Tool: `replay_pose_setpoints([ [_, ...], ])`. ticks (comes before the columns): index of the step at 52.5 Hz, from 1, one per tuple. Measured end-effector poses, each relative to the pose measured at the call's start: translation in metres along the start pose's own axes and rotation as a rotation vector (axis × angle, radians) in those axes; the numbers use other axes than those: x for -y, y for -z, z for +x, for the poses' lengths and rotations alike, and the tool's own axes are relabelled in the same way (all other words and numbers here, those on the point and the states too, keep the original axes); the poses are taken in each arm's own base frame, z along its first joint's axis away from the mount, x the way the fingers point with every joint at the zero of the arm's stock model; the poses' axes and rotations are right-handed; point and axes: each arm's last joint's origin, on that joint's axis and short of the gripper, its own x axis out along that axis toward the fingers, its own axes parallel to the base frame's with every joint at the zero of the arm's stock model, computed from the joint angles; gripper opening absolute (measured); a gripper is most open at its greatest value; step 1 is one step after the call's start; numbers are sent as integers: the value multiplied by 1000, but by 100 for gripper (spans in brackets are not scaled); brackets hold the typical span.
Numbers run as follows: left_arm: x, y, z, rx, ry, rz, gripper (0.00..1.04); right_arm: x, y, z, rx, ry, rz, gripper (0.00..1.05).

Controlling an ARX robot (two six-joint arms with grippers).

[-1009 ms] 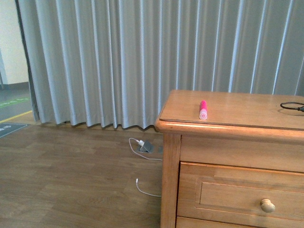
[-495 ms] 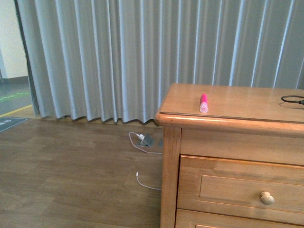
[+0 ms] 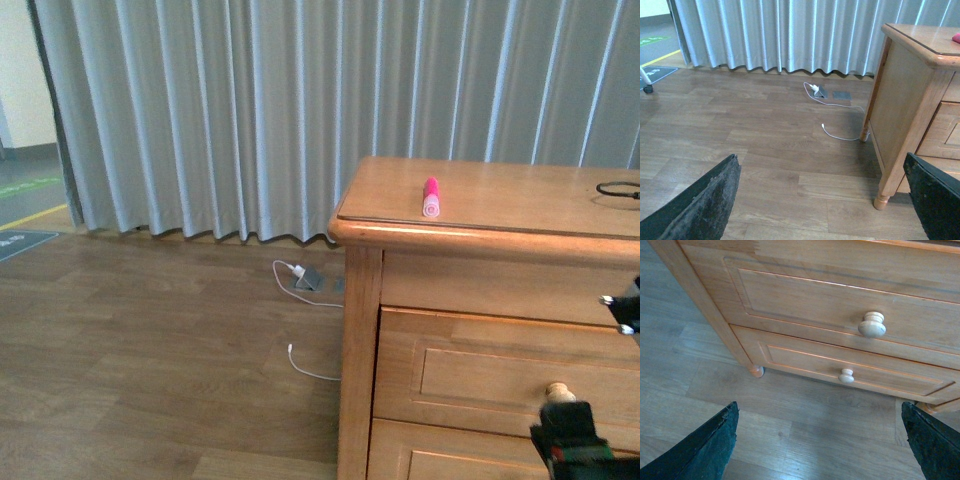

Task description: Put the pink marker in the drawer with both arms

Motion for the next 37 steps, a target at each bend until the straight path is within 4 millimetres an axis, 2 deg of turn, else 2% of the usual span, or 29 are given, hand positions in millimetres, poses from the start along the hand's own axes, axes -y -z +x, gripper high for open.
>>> replay_pose_setpoints([
  [12,0,0,0,0,0,0,99,1,-14,47,8,74,17,96],
  [22,0,0,0,0,0,0,99,16,-17,86,12,138,49,96],
  [30,0,0,0,0,0,0,99,24,-10,106,-20,162,59,96],
  [37,0,0,0,0,0,0,99,26,-14,114,-1,154,69,96],
])
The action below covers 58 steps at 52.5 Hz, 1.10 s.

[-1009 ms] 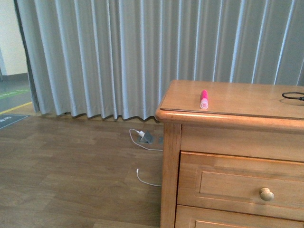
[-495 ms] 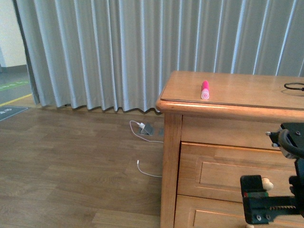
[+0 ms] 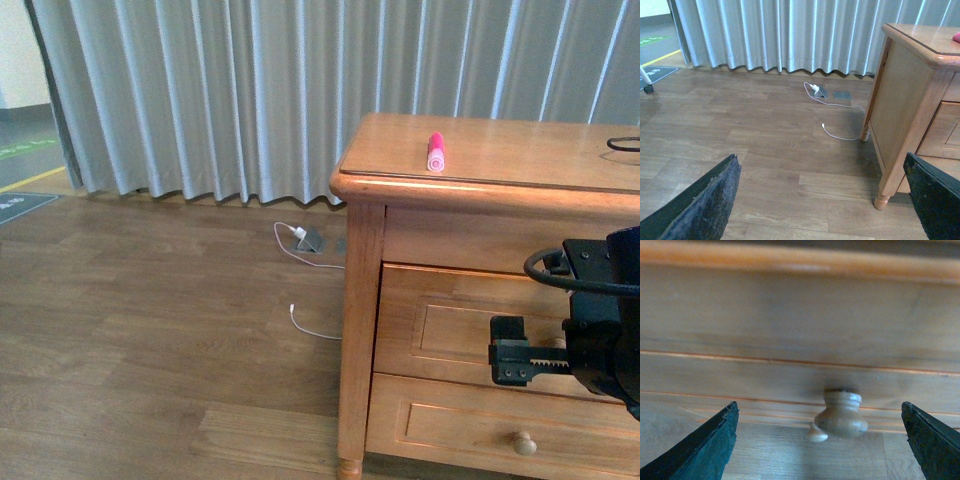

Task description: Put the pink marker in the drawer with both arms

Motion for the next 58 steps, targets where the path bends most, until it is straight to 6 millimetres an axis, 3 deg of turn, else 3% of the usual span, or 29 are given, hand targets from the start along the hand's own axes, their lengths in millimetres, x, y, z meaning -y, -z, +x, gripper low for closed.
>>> replay_pose_setpoints([
  [20,0,0,0,0,0,0,99,6,7,13,-5,-1,35,96],
  [50,0,0,0,0,0,0,99,10,2,7,41,-24,75,96],
  [53,0,0,0,0,0,0,99,10,2,7,42,-20,73,92],
  [58,0,0,0,0,0,0,99,14,2,7,44,-5,71,73],
])
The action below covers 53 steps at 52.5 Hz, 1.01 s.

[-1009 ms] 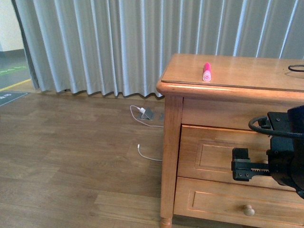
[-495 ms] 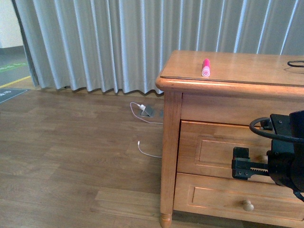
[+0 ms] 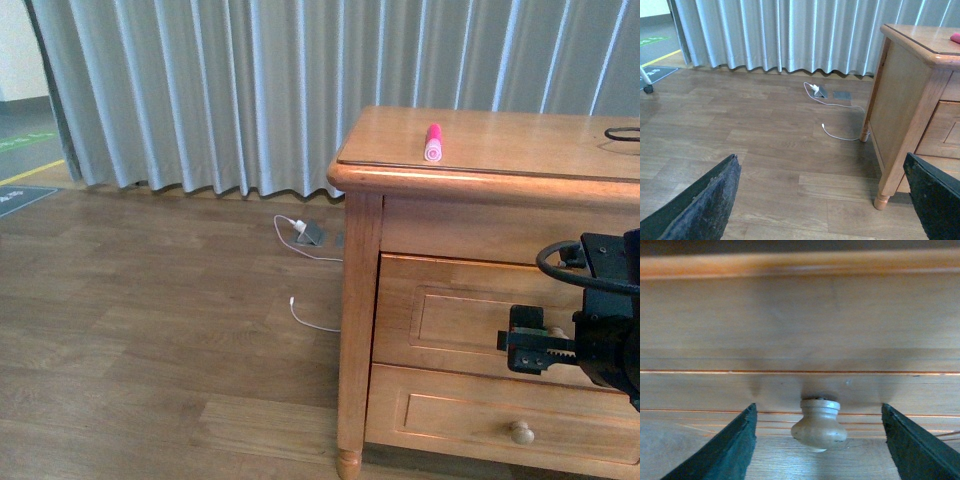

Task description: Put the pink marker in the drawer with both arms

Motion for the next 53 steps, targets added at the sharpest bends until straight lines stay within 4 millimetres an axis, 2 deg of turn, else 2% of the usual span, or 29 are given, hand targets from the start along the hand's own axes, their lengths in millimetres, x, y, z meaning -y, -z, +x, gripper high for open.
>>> replay_pose_setpoints([
  [9,0,0,0,0,0,0,99,4,0,0,2,3,-12,36],
  [14,0,0,0,0,0,0,99,2,0,0,1,0,-27,25],
  [27,0,0,0,0,0,0,99,2,0,-2,-23,6,-54,24],
  [38,0,0,0,0,0,0,99,1,5,-17,-56,-20,-82,22],
  [47,0,0,0,0,0,0,99,3,15,-42,-107,-39,-102,22],
  [53,0,0,0,0,0,0,99,7,28,-68,-138,-66,-122,21],
])
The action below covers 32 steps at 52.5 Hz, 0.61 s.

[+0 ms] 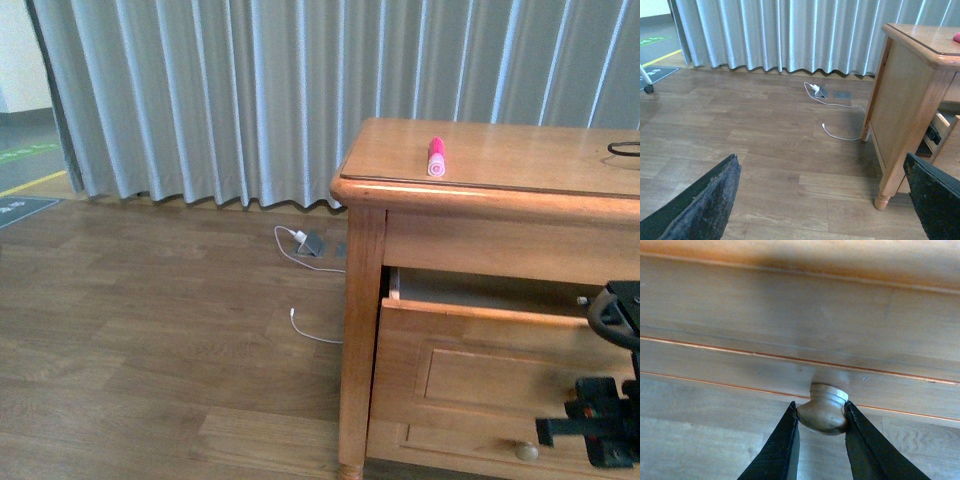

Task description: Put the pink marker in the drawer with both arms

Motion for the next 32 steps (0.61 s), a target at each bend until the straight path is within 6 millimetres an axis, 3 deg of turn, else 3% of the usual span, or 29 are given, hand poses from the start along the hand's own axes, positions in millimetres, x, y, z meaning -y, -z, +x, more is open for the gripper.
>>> replay_pose_setpoints([
  [16,0,0,0,0,0,0,99,6,39,-56,-52,-86,-1,20],
  [32,0,0,0,0,0,0,99,7,56,-78,-62,-106,1,20],
])
